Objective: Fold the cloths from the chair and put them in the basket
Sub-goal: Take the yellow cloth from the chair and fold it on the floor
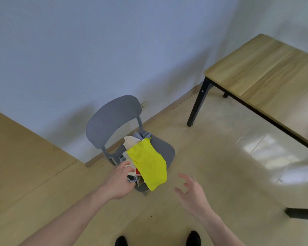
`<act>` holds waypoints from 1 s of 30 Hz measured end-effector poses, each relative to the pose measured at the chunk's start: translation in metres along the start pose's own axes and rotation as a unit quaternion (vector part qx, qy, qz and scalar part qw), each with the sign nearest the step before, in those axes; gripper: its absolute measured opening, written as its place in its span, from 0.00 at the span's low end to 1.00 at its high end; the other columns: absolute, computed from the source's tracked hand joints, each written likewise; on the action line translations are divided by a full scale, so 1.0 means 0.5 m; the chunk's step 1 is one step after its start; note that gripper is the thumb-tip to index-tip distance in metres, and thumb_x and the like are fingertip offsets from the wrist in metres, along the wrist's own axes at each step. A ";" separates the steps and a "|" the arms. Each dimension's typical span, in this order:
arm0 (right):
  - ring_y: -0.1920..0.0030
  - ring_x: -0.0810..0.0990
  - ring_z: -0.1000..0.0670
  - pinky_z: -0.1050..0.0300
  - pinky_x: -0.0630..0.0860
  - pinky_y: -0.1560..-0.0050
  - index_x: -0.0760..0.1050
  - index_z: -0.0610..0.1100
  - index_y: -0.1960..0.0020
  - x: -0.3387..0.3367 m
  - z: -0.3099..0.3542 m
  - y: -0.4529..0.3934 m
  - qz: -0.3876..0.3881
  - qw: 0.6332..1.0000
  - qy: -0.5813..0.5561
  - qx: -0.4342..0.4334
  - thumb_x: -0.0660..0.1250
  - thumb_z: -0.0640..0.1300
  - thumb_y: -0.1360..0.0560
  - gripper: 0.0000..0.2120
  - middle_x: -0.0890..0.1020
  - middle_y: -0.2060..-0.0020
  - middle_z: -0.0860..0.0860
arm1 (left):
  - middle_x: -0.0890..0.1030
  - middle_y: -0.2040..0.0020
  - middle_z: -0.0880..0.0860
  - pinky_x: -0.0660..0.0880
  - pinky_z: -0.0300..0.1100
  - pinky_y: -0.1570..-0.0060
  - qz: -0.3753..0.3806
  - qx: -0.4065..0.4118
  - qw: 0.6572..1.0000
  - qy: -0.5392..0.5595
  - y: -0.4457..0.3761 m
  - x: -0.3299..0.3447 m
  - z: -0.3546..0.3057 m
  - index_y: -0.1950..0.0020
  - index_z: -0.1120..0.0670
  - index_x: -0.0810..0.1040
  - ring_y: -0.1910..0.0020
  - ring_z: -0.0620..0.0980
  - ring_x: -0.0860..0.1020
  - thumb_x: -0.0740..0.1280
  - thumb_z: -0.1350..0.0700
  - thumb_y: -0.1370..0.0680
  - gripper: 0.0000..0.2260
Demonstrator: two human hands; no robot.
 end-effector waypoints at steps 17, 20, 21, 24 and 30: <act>0.33 0.75 0.52 0.50 0.74 0.33 0.70 0.53 0.25 0.331 -0.300 -0.413 -0.126 0.990 -0.036 -0.060 0.69 0.54 0.21 0.26 0.75 0.36 0.58 | 0.69 0.26 0.51 0.66 0.52 0.29 -0.203 0.046 0.978 -0.025 -0.545 0.215 0.197 0.25 0.47 0.69 0.27 0.56 0.67 0.66 0.41 0.21 0.26; 0.36 0.77 0.52 0.50 0.76 0.36 0.71 0.55 0.27 0.383 -0.345 -0.484 -0.151 0.985 -0.051 -0.071 0.69 0.56 0.22 0.24 0.77 0.35 0.56 | 0.73 0.28 0.51 0.68 0.54 0.31 -0.233 0.032 0.972 -0.012 -0.618 0.248 0.227 0.27 0.45 0.70 0.29 0.57 0.71 0.63 0.39 0.21 0.24; 0.38 0.78 0.52 0.50 0.78 0.38 0.72 0.55 0.28 0.398 -0.357 -0.507 -0.157 0.983 -0.055 -0.075 0.69 0.56 0.22 0.23 0.78 0.37 0.56 | 0.75 0.30 0.50 0.69 0.55 0.32 -0.244 0.033 0.969 0.005 -0.634 0.255 0.234 0.27 0.45 0.72 0.31 0.57 0.72 0.64 0.40 0.21 0.23; 0.48 0.80 0.55 0.53 0.80 0.46 0.75 0.57 0.33 0.429 -0.383 -0.555 -0.179 0.977 -0.067 -0.092 0.69 0.58 0.22 0.18 0.80 0.45 0.59 | 0.81 0.41 0.45 0.72 0.54 0.34 -0.298 0.053 0.951 0.065 -0.656 0.263 0.248 0.32 0.45 0.77 0.36 0.54 0.77 0.67 0.46 0.21 0.17; 0.56 0.81 0.58 0.63 0.74 0.58 0.83 0.56 0.48 0.435 -0.395 -0.593 -0.219 0.965 -0.094 -0.114 0.72 0.54 0.24 0.06 0.83 0.58 0.58 | 0.80 0.50 0.46 0.69 0.40 0.47 -0.343 0.093 0.921 0.157 -0.661 0.249 0.250 0.34 0.53 0.79 0.48 0.49 0.76 0.67 0.61 0.23 0.17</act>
Point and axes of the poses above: each hand's wrist, its own y-axis away from the middle knuckle, its own x-axis out of the palm, z = x × y, the point moved 4 cm from there along -y, towards the middle knuckle
